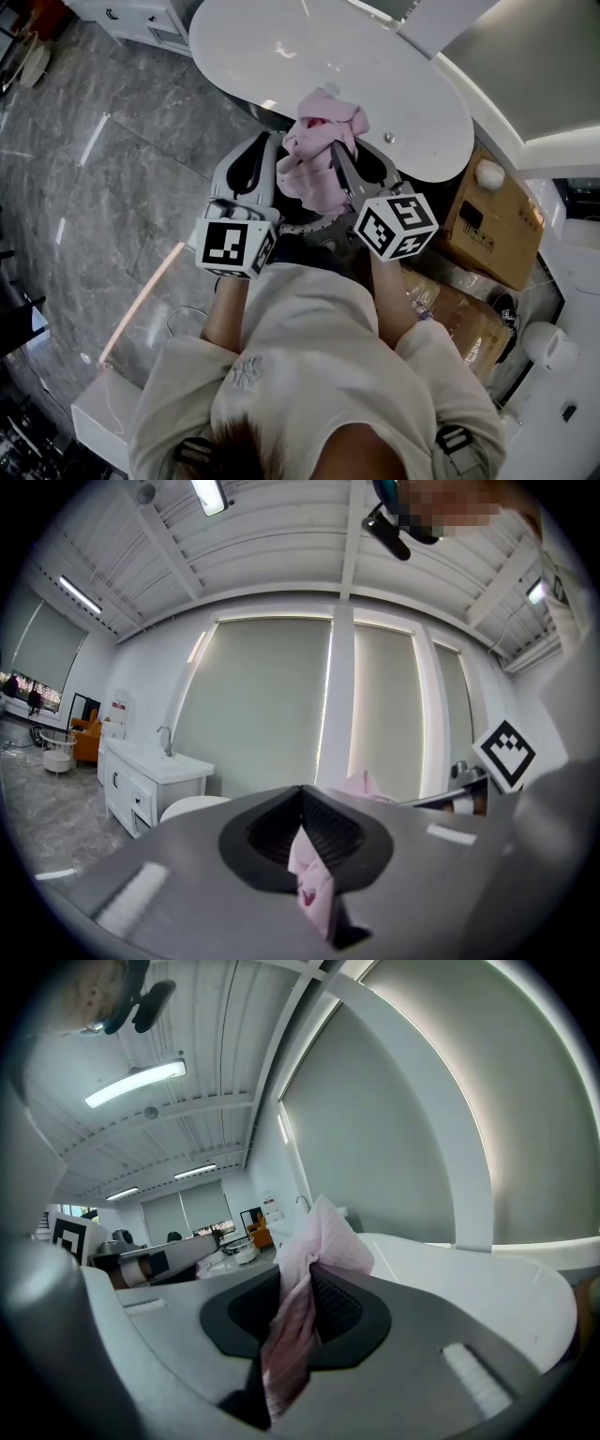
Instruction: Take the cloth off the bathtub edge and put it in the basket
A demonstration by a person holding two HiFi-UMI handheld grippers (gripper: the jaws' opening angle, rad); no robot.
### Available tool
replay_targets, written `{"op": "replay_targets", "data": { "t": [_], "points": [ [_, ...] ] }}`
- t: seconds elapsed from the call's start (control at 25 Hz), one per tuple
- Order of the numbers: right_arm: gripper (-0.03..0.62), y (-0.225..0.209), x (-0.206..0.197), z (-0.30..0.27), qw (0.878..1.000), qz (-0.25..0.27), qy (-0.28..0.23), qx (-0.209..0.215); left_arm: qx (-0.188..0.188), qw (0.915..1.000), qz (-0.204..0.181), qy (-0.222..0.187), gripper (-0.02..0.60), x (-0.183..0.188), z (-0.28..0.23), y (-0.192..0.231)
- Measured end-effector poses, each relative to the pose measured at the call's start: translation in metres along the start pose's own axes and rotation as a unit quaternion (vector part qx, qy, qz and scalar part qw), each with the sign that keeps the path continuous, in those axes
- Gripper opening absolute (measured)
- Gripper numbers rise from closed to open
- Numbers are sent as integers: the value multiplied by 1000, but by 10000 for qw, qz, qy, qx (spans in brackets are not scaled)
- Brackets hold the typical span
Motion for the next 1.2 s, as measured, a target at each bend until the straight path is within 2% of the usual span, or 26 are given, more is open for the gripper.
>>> {"op": "replay_targets", "data": {
  "t": [0.6, 1.2],
  "points": [
    [66, -7, -48, -20, 9990, -179, 411, -78, -96, 9996, 85, 250, 8, -21, -9, 8],
    [66, -23, -132, -45, 9944, -349, 945, -320, -75, 9974, 359, 627, 8, -79, -26, 23]
  ]
}}
Point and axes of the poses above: the fingertips, and each gripper's own axes: z backward along the fingers, y to its left, x out of its top, the point moved 7 cm from there along z, backward along the fingers, and after that the axes turned 6 degrees about -x, right-handed, at the moved point
